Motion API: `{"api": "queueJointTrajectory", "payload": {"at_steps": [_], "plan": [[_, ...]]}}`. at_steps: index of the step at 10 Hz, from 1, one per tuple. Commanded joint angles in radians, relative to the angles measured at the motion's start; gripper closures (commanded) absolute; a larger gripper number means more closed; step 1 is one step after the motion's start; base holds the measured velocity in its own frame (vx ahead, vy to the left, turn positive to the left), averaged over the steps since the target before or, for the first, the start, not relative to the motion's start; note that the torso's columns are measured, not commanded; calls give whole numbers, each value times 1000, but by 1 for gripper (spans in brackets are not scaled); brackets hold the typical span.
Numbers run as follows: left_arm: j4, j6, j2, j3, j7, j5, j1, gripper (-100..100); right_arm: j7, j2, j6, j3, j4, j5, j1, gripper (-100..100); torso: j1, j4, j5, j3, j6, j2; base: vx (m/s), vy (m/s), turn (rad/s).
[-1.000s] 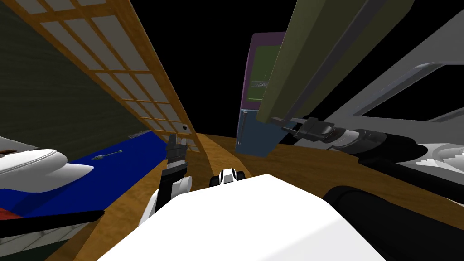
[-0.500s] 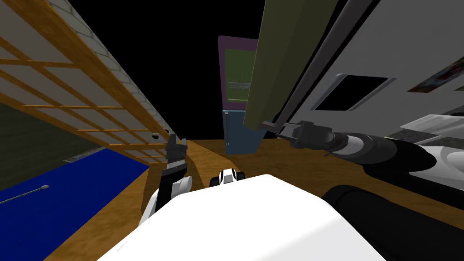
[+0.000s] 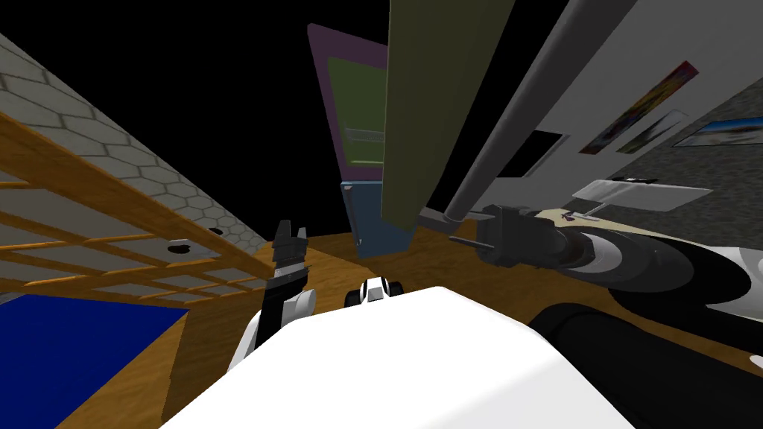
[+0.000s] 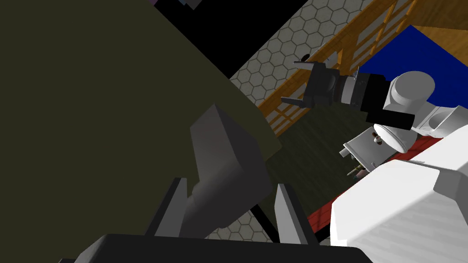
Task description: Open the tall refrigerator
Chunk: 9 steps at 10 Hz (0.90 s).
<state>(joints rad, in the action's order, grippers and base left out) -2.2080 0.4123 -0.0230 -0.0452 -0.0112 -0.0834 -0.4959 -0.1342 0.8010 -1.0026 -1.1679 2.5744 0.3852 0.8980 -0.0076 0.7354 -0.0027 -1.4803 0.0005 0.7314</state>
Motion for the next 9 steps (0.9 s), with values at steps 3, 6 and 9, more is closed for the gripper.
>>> {"api": "queueJointTrajectory", "payload": {"at_steps": [3,6,9], "plan": [[0,0,0,0,0,0,1,0,-9,17,-43,15,33,-34,-25,100,3,-1,0,2,-2,2,-39,-136,80],[0,0,0,0,0,0,1,0,-20,26,-74,27,35,-55,-38,100,-1,0,-1,0,-1,0,-53,-242,76],[0,0,0,0,0,0,1,0,-30,36,-105,39,37,-76,-51,100,2,0,0,0,-1,0,-87,-277,115]]}}
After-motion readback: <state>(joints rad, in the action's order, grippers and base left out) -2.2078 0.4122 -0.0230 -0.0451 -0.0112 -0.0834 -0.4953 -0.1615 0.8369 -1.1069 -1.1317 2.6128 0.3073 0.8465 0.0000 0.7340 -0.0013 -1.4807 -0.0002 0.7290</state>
